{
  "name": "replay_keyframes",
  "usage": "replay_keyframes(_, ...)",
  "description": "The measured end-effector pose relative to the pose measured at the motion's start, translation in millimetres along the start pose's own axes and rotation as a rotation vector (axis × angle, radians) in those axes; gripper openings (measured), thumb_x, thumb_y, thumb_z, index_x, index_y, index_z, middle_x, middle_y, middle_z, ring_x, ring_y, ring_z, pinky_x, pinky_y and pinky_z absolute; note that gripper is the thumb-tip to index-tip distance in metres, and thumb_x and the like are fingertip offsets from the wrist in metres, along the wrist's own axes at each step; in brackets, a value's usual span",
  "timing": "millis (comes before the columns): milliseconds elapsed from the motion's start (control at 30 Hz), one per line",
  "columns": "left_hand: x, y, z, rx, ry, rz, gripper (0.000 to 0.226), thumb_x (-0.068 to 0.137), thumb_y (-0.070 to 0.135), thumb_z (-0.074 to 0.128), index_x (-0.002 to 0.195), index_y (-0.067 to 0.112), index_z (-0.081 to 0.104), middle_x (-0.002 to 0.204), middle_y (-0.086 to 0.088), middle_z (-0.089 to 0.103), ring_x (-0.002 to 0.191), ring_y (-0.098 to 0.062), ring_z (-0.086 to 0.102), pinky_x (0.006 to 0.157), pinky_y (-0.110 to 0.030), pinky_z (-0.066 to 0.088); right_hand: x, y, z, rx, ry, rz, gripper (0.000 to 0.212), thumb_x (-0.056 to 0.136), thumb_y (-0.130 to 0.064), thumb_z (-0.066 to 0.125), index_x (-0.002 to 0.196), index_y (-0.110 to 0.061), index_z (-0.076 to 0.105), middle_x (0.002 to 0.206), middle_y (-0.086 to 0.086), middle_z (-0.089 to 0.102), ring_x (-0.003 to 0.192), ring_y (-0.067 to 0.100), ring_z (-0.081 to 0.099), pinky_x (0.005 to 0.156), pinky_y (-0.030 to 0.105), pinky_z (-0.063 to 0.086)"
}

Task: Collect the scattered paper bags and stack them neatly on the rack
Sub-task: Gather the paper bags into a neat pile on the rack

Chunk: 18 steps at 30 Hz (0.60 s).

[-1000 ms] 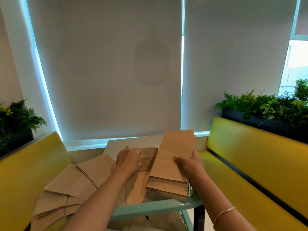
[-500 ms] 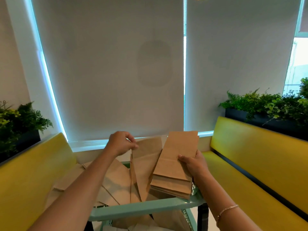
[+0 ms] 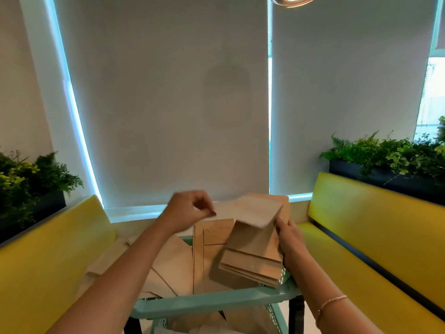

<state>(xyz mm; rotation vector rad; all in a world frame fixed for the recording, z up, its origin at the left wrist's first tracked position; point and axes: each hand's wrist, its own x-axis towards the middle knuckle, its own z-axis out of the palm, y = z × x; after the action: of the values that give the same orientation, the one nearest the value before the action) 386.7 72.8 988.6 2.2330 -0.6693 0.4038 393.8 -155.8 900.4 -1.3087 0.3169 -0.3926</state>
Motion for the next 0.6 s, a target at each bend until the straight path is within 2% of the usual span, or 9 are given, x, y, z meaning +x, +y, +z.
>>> replay_keyframes(100,-9,-13,29,0.096,-0.136,0.025,0.031,0.076,0.008,0.074,0.065,0.033,0.061,0.076,0.009,0.065,0.076,-0.005,0.063,0.072,-0.015,0.051,-2,-2,0,0.038,-0.009,-0.003,0.025,0.101,-0.028,0.037,0.112,-0.011,0.053,0.082,0.004,0.057,0.071,0.018,0.054,0.062,0.031,0.043)
replay_keyframes(200,-15,-21,52,0.109,-0.250,0.043,0.026,0.076,0.004,0.071,0.069,0.029,0.067,0.084,0.002,0.068,0.085,-0.010,0.065,0.081,-0.023,0.054,-3,-2,1,0.005,-0.068,-0.028,0.028,0.096,-0.036,0.048,0.105,-0.010,0.055,0.083,0.003,0.060,0.074,0.018,0.058,0.063,0.032,0.047)
replay_keyframes(267,-15,-22,60,0.123,-0.349,0.013,0.015,0.078,0.005,0.069,0.078,0.020,0.071,0.094,0.000,0.068,0.093,-0.011,0.064,0.086,-0.025,0.053,-3,2,2,-0.045,-0.087,-0.032,0.024,0.088,-0.026,0.064,0.106,-0.013,0.056,0.092,0.005,0.064,0.081,0.023,0.062,0.073,0.039,0.053)
replay_keyframes(367,-8,-26,58,-0.020,-0.485,-0.139,0.019,0.080,0.007,0.066,0.084,0.026,0.067,0.103,0.002,0.067,0.099,-0.009,0.062,0.088,-0.023,0.051,0,9,4,-0.137,-0.068,-0.031,0.035,0.077,-0.004,0.069,0.109,-0.014,0.056,0.106,0.014,0.066,0.092,0.031,0.064,0.085,0.046,0.053)
replay_keyframes(433,2,-38,54,-0.066,-0.421,-0.229,0.021,0.081,0.008,0.064,0.090,0.026,0.065,0.100,0.005,0.065,0.096,-0.010,0.060,0.087,-0.022,0.049,1,11,5,-0.144,-0.055,-0.032,0.034,0.077,-0.001,0.067,0.105,-0.015,0.055,0.107,0.015,0.066,0.095,0.033,0.063,0.088,0.050,0.051)
replay_keyframes(500,14,-53,56,0.139,-0.295,-0.272,0.024,0.082,0.017,0.065,0.105,0.022,0.063,0.110,0.004,0.062,0.099,-0.012,0.056,0.085,-0.022,0.046,1,10,6,-0.128,-0.057,-0.022,0.035,0.079,-0.001,0.066,0.109,-0.013,0.053,0.108,0.014,0.065,0.097,0.033,0.062,0.090,0.052,0.050)
replay_keyframes(600,24,-68,70,0.322,-0.216,-0.359,0.058,0.081,0.030,0.068,0.133,0.016,0.045,0.132,-0.006,0.050,0.116,-0.020,0.050,0.090,-0.026,0.044,2,10,5,-0.144,-0.061,-0.026,0.039,0.079,-0.003,0.066,0.115,-0.013,0.053,0.108,0.012,0.064,0.098,0.032,0.062,0.091,0.050,0.050)
